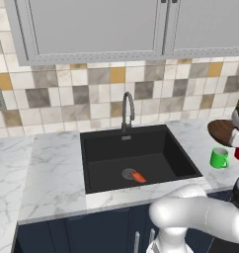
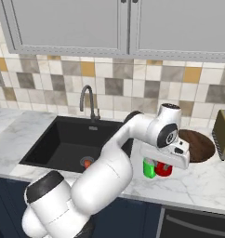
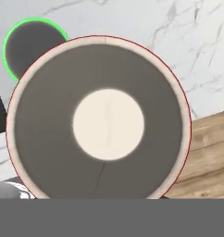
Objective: Clear the mugs and bowl far away from the sink.
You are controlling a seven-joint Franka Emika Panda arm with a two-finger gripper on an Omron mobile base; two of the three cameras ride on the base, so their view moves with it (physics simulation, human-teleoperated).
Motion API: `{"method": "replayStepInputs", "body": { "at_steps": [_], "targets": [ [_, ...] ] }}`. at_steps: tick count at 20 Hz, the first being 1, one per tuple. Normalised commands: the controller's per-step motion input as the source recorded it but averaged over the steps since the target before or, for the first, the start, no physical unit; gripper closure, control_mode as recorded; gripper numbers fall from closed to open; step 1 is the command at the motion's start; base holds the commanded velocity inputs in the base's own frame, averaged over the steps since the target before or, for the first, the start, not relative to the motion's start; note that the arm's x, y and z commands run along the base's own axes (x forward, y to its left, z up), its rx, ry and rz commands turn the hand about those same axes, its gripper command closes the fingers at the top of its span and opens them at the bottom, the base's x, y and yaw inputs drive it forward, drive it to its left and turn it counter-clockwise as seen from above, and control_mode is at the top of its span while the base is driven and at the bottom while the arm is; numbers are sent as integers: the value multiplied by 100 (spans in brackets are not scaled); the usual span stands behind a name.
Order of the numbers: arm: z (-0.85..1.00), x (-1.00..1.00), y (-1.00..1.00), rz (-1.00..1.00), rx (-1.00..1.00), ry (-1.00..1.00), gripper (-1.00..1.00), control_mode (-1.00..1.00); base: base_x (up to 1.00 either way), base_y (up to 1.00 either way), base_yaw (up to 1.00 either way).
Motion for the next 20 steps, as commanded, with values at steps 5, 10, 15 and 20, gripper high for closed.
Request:
{"method": "replayStepInputs", "body": {
  "at_steps": [5,10,15,20],
  "targets": [
    [98,-52,47,0,0,-9,100,-100,0,0,0],
    [81,-42,74,3,-4,-17,100,-100,0,0,0],
    [73,-16,87,4,-13,-16,100,-100,0,0,0],
    [65,-1,79,3,-13,-2,100,-100,0,0,0]
  ]
}}
